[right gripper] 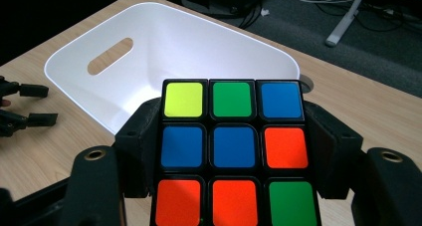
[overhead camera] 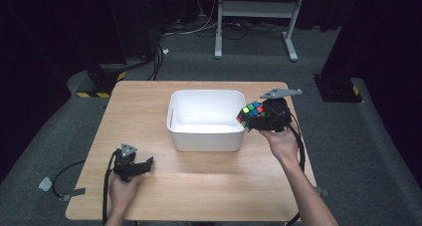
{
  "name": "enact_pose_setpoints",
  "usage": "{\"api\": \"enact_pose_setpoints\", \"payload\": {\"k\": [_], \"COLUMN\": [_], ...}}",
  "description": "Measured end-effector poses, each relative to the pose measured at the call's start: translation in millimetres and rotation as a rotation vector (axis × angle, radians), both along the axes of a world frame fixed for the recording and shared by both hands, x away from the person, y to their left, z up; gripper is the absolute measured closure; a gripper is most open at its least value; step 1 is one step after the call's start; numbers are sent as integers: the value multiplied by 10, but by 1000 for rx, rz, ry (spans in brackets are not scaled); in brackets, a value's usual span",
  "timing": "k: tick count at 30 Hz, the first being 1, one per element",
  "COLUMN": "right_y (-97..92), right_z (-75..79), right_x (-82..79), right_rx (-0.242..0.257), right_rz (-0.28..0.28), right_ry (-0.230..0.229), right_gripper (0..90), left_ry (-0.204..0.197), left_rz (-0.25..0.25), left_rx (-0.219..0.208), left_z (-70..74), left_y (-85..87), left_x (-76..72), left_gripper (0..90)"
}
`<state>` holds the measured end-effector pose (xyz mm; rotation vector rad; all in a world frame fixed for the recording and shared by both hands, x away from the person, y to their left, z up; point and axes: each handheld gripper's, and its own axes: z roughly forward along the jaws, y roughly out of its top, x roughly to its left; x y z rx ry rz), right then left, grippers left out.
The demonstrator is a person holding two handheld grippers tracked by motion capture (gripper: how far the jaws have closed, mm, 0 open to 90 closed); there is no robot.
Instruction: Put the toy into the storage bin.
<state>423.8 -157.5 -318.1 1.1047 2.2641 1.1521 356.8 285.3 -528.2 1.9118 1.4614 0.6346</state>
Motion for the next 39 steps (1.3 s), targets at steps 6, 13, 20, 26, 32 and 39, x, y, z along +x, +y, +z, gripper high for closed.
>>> {"api": "enact_pose_setpoints", "payload": {"k": [6, 13, 20, 26, 32, 39], "right_y": [131, 282, 409, 526, 625, 736], "right_z": [41, 42, 44, 20, 3, 3], "right_x": [65, 146, 235, 310, 381, 440], "right_rx": [-5, 0, -11, -17, -11, -21], "right_rz": [11, 36, 45, 46, 52, 60], "right_ry": [6, 13, 25, 37, 49, 54], "right_gripper": [339, 340, 339, 339, 340, 340], "left_ry": [0, 0, 0, -1, 0, 0], "left_rz": [0, 0, 0, 1, 0, -1], "left_rx": [0, 0, 0, -2, 0, 0], "left_z": [0, 0, 0, -1, 0, 0], "left_y": [0, 0, 0, -1, 0, 0], "left_x": [0, 0, 0, 0, 0, 0], "left_gripper": [183, 184, 184, 184, 183, 183]}}
